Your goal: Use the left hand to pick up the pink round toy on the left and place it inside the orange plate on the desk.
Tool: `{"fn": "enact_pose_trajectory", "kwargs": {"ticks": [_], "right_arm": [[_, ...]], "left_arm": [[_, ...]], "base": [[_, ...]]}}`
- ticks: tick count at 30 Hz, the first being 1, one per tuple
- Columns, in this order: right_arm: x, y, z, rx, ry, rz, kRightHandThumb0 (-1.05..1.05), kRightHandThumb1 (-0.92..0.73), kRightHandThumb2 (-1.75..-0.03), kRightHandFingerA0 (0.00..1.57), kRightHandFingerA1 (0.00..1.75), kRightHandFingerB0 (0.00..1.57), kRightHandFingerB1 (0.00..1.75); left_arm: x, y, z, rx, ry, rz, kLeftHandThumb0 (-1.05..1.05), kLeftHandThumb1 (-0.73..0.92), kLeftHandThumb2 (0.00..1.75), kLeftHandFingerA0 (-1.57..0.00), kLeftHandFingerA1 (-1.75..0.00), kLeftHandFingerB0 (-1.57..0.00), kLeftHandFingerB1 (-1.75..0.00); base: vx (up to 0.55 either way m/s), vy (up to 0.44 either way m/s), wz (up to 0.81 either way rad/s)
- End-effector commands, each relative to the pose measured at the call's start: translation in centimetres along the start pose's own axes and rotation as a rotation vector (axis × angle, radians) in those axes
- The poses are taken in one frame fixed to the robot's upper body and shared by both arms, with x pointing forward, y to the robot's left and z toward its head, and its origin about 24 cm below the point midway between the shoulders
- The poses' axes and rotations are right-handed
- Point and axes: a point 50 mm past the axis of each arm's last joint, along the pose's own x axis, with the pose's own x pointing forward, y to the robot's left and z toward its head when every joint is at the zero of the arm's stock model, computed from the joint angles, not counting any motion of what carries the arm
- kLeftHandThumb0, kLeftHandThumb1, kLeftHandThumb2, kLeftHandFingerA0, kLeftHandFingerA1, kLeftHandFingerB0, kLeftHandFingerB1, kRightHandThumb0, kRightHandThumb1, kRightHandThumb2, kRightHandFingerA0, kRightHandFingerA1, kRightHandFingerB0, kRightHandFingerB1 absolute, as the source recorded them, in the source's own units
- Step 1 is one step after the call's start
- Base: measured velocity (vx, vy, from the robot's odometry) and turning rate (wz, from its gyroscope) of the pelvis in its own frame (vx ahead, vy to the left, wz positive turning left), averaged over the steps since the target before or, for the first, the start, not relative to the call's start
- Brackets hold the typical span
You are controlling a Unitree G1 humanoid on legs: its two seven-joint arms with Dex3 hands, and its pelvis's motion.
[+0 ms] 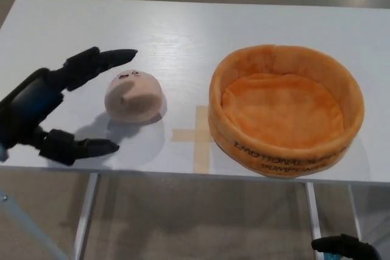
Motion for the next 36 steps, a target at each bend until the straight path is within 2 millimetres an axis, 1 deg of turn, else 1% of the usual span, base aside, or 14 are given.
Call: {"fn": "enact_pose_trajectory", "kwargs": {"ticks": [1, 4, 11, 12, 13, 14, 16, 17, 20, 21, 23, 24, 32, 36], "right_arm": [[-0.2, 0.1, -0.5, -0.008, 0.007, -0.001, -0.09, -0.53, -0.57, 0.68, 0.94, 0.59, 0.79], [-0.2, 0.1, -0.6, -0.016, 0.014, 0.002, -0.11, -0.54, -0.56, 0.69, 0.95, 0.59, 0.79], [-0.4, 0.4, -0.8, -0.011, 0.015, 0.007, -0.10, -0.53, -0.57, 0.69, 0.95, 0.60, 0.80], [-0.4, 0.4, -0.8, -0.010, 0.018, 0.007, -0.10, -0.53, -0.58, 0.67, 0.94, 0.59, 0.80], [-0.4, 0.4, -0.8, -0.009, 0.019, 0.007, -0.10, -0.53, -0.58, 0.67, 0.94, 0.59, 0.80], [-0.4, 0.5, -0.8, -0.006, 0.020, 0.008, -0.10, -0.53, -0.57, 0.67, 0.94, 0.59, 0.80], [-0.4, 0.4, -0.8, -0.004, 0.019, 0.007, -0.10, -0.54, -0.56, 0.67, 0.93, 0.60, 0.80], [-0.4, 0.4, -0.8, 0.000, 0.021, 0.005, -0.10, -0.54, -0.55, 0.66, 0.92, 0.60, 0.80], [-0.4, 0.3, -0.8, 0.011, 0.025, 0.006, -0.10, -0.55, -0.56, 0.64, 0.91, 0.59, 0.79], [-0.4, 0.3, -0.8, 0.007, 0.023, 0.007, -0.10, -0.55, -0.56, 0.64, 0.92, 0.59, 0.79], [-0.4, 0.3, -0.8, 0.004, 0.024, 0.008, -0.11, -0.54, -0.56, 0.65, 0.92, 0.58, 0.79], [-0.4, 0.4, -0.8, 0.007, 0.025, 0.008, -0.10, -0.53, -0.57, 0.65, 0.92, 0.59, 0.80], [-0.4, 0.5, -0.8, -0.006, 0.015, 0.015, -0.12, -0.54, -0.57, 0.66, 0.93, 0.59, 0.80], [-0.4, 0.7, -0.8, 0.003, 0.024, 0.014, -0.10, -0.55, -0.55, 0.64, 0.91, 0.58, 0.79]], "left_arm": [[2.8, -0.1, -1.5, 0.152, 0.120, -0.012, -0.14, 0.38, 0.65, 0.00, -0.09, -0.06, -0.31], [4.1, 0.0, -2.1, 0.214, 0.164, -0.008, -0.18, 0.36, 0.64, 0.00, -0.08, -0.06, -0.31], [6.0, -0.2, -2.9, 0.321, 0.238, -0.018, -0.25, 0.34, 0.64, 0.00, -0.04, -0.03, -0.29], [6.4, -0.3, -3.1, 0.339, 0.261, -0.028, -0.22, 0.41, 0.52, 0.00, -0.04, -0.05, -0.27], [6.5, -0.3, -3.2, 0.347, 0.270, -0.032, -0.22, 0.41, 0.52, 0.00, -0.04, -0.05, -0.27], [6.7, -0.4, -3.4, 0.360, 0.281, -0.035, -0.26, 0.23, 0.62, 0.00, -0.15, 0.00, -0.30], [7.0, -0.4, -3.7, 0.375, 0.301, -0.040, -0.27, 0.22, 0.61, 0.00, -0.13, -0.02, -0.30], [7.1, -0.5, -3.8, 0.390, 0.314, -0.048, -0.31, 0.22, 0.59, 0.00, -0.06, -0.03, -0.27], [7.4, -0.5, -4.0, 0.398, 0.320, -0.058, -0.29, 0.22, 0.58, 0.00, -0.06, -0.04, -0.28], [7.4, -0.5, -4.0, 0.406, 0.328, -0.063, -0.28, 0.22, 0.61, 0.00, -0.11, -0.06, -0.30], [7.5, -0.5, -4.2, 0.416, 0.338, -0.068, -0.31, 0.23, 0.60, 0.00, -0.08, -0.04, -0.29], [7.5, -0.5, -4.4, 0.427, 0.352, -0.073, -0.30, 0.34, 0.64, 0.00, -0.09, -0.06, -0.30], [7.4, -0.9, -5.2, 0.463, 0.394, -0.099, -0.27, 0.36, 0.65, 0.00, -0.16, -0.06, -0.30], [7.4, -1.3, -5.5, 0.505, 0.406, -0.115, -0.34, 0.41, 0.66, -0.02, -0.16, -0.04, -0.32]], "base": [[0.00, 0.000, 0.00], [0.00, 0.000, 0.00], [0.00, 0.000, 0.00], [0.00, 0.000, 0.00], [0.00, 0.000, 0.00], [0.00, 0.000, 0.00], [0.00, 0.000, 0.00], [0.00, 0.000, 0.00], [0.00, 0.000, 0.00], [0.00, 0.000, 0.00], [0.00, 0.000, 0.00], [0.00, 0.000, 0.00], [0.00, 0.000, 0.00], [0.00, 0.000, 0.00]]}}
